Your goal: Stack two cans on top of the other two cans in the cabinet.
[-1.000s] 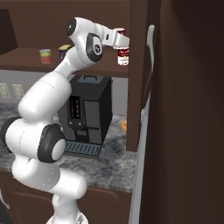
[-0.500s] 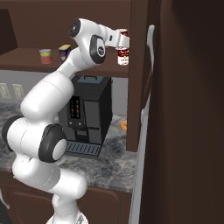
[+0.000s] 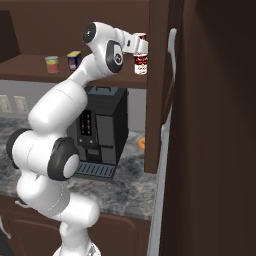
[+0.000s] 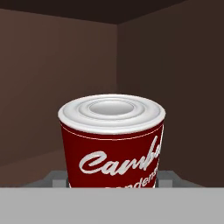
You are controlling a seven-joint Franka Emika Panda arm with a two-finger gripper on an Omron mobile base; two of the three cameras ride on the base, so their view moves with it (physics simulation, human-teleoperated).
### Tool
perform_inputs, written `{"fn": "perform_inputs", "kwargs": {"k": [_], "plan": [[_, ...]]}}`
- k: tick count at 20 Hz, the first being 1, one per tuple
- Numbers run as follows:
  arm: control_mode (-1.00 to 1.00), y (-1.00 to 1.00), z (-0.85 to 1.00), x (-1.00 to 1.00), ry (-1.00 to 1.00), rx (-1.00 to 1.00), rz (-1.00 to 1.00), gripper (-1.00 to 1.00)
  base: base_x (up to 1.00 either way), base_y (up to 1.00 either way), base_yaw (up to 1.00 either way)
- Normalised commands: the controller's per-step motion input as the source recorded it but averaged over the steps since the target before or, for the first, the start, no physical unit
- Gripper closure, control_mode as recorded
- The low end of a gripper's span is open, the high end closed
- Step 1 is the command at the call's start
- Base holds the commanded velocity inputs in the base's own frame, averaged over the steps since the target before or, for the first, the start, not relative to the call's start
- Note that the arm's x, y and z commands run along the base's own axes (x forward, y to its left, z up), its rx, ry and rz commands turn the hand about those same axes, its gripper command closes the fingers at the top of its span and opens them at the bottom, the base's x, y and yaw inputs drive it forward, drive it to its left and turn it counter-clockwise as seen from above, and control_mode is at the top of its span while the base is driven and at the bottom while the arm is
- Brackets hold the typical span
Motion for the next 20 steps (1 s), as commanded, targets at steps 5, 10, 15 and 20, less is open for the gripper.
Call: {"fn": "perform_inputs", "kwargs": {"k": [5,10,15,20], "plan": [[-1.00,0.01,0.01,0.23,-0.01,0.00,0.02,1.00,0.00,0.00,0.00],[-1.00,0.00,0.00,0.27,0.00,0.00,0.01,1.00,0.00,0.00,0.00],[-1.00,-0.01,0.00,0.10,0.00,0.00,0.00,1.00,0.00,0.00,0.00],[-1.00,-0.04,-0.02,-0.07,0.00,0.00,0.00,1.00,0.00,0.00,0.00]]}}
